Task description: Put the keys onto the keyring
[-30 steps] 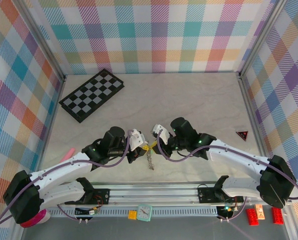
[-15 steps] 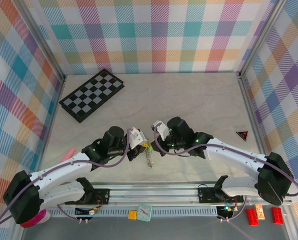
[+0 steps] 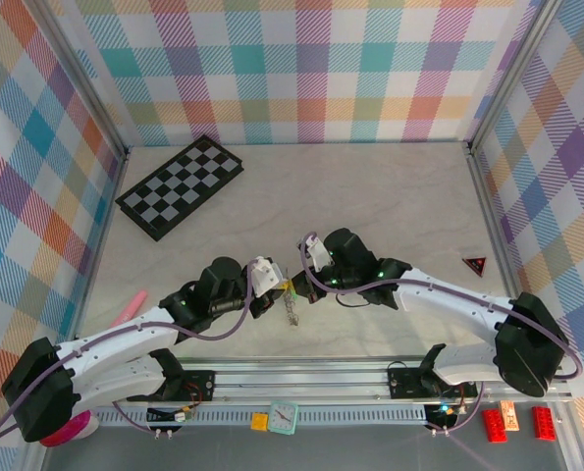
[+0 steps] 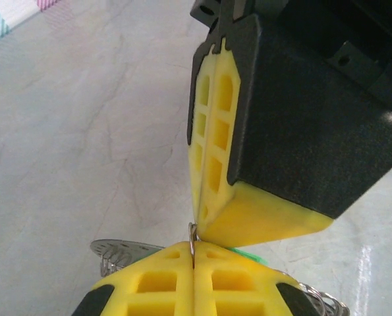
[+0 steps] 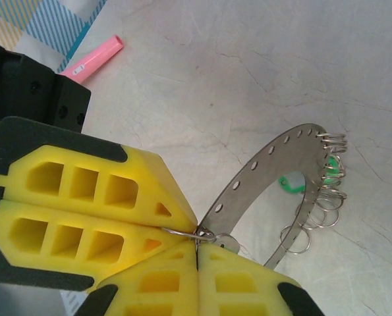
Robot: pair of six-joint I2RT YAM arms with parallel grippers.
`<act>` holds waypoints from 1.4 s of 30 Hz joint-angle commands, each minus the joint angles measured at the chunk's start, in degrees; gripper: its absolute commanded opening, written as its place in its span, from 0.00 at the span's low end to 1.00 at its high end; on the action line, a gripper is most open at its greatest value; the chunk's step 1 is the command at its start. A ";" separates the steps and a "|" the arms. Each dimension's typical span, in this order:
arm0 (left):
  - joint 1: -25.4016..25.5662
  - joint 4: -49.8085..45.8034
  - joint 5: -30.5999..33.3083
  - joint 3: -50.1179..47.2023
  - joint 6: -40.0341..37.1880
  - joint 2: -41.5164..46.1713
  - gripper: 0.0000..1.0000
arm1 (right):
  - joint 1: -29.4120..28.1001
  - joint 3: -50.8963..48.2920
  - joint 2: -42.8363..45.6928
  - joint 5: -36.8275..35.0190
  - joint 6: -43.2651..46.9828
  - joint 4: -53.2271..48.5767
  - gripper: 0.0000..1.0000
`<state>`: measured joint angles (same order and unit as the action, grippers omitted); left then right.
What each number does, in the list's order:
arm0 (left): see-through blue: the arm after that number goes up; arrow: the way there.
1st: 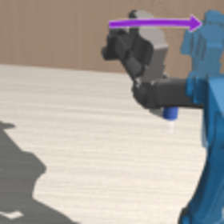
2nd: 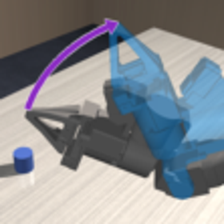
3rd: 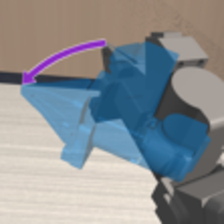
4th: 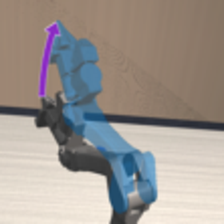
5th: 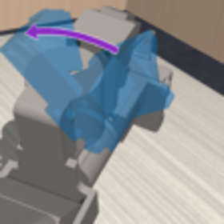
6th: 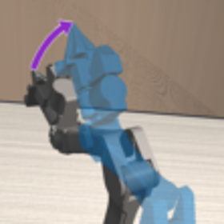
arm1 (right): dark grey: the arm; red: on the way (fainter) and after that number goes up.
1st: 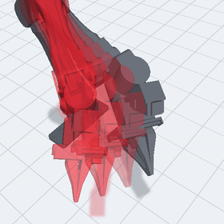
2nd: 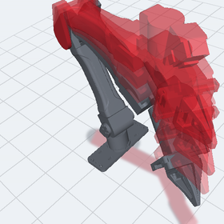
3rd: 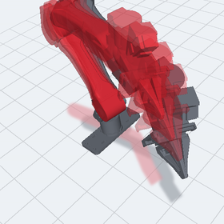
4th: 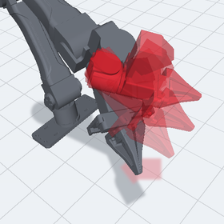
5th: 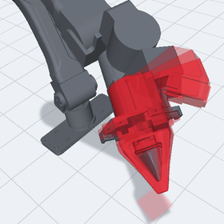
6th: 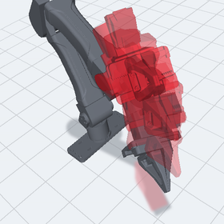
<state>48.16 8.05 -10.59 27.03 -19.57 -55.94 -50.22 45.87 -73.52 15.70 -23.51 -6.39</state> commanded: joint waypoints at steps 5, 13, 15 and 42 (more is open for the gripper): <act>1.49 5.69 0.22 -2.45 -1.41 1.43 0.00 | 0.71 -0.58 -0.68 0.56 -3.77 1.18 0.00; 1.62 7.80 0.59 -4.04 -0.91 1.64 0.00 | 4.77 -5.61 -1.28 9.06 -13.64 7.72 0.00; 1.68 8.44 0.57 -4.31 -0.77 1.25 0.00 | 4.78 -5.72 -1.37 11.21 -14.41 9.85 0.00; 1.83 9.97 -1.01 -3.56 3.13 -0.83 0.00 | 4.30 0.52 1.14 9.36 8.83 -0.02 0.00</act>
<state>49.36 16.71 -10.41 23.03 -17.30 -56.84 -45.45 44.47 -71.57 25.76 -16.53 -5.32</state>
